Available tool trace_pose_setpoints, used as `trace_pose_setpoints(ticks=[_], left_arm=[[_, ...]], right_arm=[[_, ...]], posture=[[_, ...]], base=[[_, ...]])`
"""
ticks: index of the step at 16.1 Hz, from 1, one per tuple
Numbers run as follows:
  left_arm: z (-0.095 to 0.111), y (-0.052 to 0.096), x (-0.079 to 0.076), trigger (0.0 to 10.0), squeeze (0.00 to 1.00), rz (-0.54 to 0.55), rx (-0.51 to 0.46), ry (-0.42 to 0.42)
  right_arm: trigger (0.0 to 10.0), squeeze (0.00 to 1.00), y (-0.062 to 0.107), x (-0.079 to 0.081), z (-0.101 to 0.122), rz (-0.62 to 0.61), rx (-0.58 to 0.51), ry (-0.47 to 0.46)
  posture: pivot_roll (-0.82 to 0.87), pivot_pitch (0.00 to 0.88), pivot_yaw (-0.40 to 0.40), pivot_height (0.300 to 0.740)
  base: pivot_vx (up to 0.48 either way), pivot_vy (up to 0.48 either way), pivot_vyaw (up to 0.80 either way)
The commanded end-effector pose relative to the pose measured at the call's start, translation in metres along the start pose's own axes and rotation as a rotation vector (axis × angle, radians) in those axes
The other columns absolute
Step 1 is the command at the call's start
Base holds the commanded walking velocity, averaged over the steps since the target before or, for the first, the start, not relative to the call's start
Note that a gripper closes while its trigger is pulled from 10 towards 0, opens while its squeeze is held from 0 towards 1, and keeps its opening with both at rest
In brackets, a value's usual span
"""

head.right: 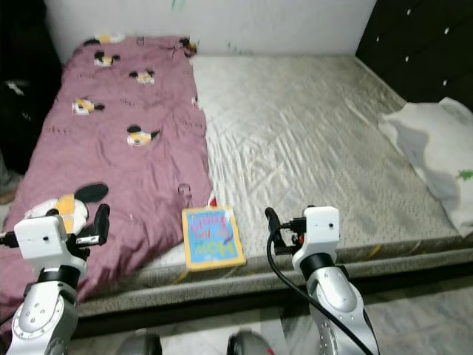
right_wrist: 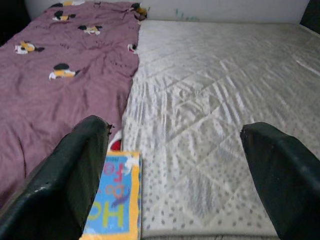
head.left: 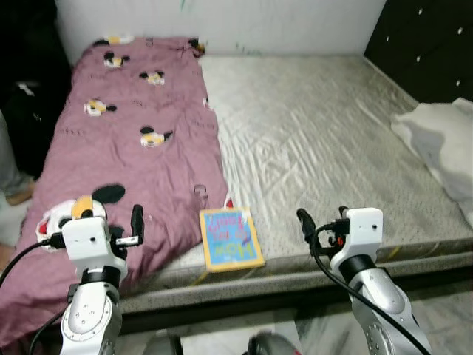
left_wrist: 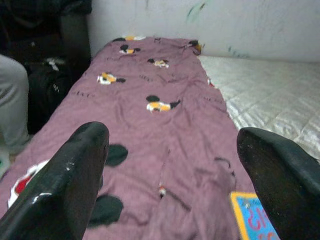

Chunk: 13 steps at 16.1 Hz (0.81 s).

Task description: Clean up the room

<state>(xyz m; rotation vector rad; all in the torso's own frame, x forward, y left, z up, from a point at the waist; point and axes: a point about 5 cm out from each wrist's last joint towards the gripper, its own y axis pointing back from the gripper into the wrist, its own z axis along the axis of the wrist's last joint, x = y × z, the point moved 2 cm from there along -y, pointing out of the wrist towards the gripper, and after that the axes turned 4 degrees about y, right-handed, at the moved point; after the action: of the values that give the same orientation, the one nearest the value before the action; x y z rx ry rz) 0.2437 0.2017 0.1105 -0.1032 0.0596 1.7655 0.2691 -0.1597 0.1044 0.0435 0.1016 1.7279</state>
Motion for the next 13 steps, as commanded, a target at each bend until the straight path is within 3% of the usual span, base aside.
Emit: trace_pose_setpoints(ticks=[1,9,13], left_arm=[[-0.0012,-0.0009,0.0030,10.0,0.00,0.028,0.014,-0.017],[0.0009,-0.0036,-0.0005,10.0,0.00,0.013,0.003,-0.017],[0.0018,-0.0032,-0.0034,10.0,0.00,0.001,-0.002,-0.008]], right_arm=[[10.0,0.00,0.0004,-0.0010,0.0011,0.005,0.001,0.007],[10.0,0.00,-0.0041,-0.0008,-0.0005,0.019,0.002,0.027],[10.0,0.00,-0.0057,-0.0004,-0.0011,0.029,0.004,0.034]], posture=[[-0.08,0.092,-0.051,0.626],[-0.07,0.091,-0.055,0.626],[-0.08,0.094,-0.058,0.626]], base=[[0.000,0.000,0.00],[0.000,0.000,0.00],[0.375,0.000,0.00]])
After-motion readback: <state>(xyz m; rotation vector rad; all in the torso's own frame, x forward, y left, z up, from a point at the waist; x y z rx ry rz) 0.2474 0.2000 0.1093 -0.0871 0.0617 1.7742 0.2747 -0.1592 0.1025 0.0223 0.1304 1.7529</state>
